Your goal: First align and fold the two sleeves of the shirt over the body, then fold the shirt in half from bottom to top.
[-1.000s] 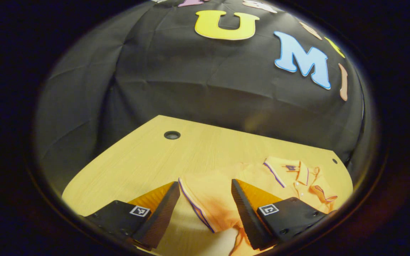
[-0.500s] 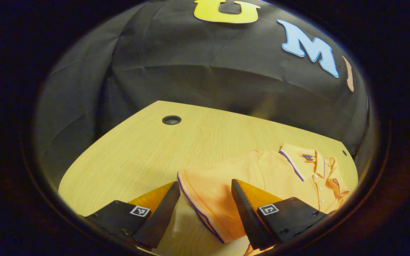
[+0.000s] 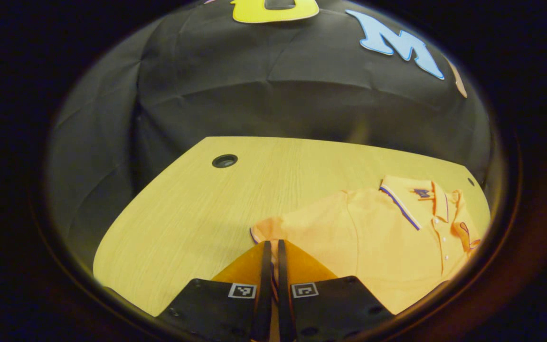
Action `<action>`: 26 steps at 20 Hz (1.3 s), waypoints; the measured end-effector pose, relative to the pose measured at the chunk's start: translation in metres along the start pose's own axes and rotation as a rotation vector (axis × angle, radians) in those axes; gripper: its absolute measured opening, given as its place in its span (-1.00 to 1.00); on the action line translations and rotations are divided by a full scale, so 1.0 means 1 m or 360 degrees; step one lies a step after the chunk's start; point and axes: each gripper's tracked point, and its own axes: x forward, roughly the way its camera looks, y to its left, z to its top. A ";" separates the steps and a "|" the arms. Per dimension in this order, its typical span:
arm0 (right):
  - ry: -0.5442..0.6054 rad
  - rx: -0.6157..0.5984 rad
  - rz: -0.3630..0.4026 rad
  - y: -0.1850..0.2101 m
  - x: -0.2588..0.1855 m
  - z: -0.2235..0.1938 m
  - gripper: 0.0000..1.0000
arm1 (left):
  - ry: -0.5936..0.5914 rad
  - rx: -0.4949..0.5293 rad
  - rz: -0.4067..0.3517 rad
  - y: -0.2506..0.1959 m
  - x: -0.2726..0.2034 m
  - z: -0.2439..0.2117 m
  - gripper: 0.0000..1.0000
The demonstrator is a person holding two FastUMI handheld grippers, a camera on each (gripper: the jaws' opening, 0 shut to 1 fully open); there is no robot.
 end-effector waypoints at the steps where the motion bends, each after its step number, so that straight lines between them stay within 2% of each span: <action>1: -0.0003 0.0011 -0.0011 -0.004 -0.001 -0.001 0.96 | 0.0011 0.0012 -0.0008 -0.003 -0.001 0.000 -0.87; 2: -0.0004 0.0019 -0.0021 -0.009 -0.002 -0.002 0.90 | 0.0004 0.0016 -0.0009 -0.004 -0.003 0.002 -0.88; 3: 0.0001 0.0023 -0.0032 -0.014 -0.004 -0.004 0.96 | -0.0015 0.0010 -0.0011 -0.006 -0.006 0.008 -0.87; 6: -0.0010 0.0034 -0.0068 -0.028 -0.008 -0.003 0.96 | -0.0107 0.0021 -0.0027 -0.017 -0.021 0.030 -0.87; 10: -0.0019 0.0058 -0.0092 -0.038 -0.010 -0.006 0.90 | -0.0179 0.0103 -0.0123 -0.057 -0.038 0.053 -0.88; 13: -0.0012 0.0058 -0.0098 -0.041 -0.011 -0.010 0.96 | -0.0204 0.0173 -0.0197 -0.091 -0.045 0.060 -0.88; 15: -0.0007 0.0053 -0.0107 -0.044 -0.012 -0.014 0.89 | -0.0191 0.0216 -0.0241 -0.111 -0.046 0.057 -0.87; 16: -0.0005 0.0055 -0.0110 -0.046 -0.013 -0.015 0.95 | -0.0182 0.0236 -0.0261 -0.119 -0.045 0.055 -0.88; 19: 0.0006 0.0077 -0.0115 -0.050 -0.016 -0.021 0.96 | -0.0151 0.0286 -0.0307 -0.142 -0.044 0.046 -0.88; 25: 0.0029 0.0105 -0.0111 -0.059 -0.018 -0.031 0.96 | -0.0041 0.0347 -0.0345 -0.163 -0.043 0.019 -0.87; 26: 0.0031 0.0107 -0.0107 -0.061 -0.019 -0.031 0.96 | -0.0024 0.0352 -0.0347 -0.164 -0.043 0.015 -0.80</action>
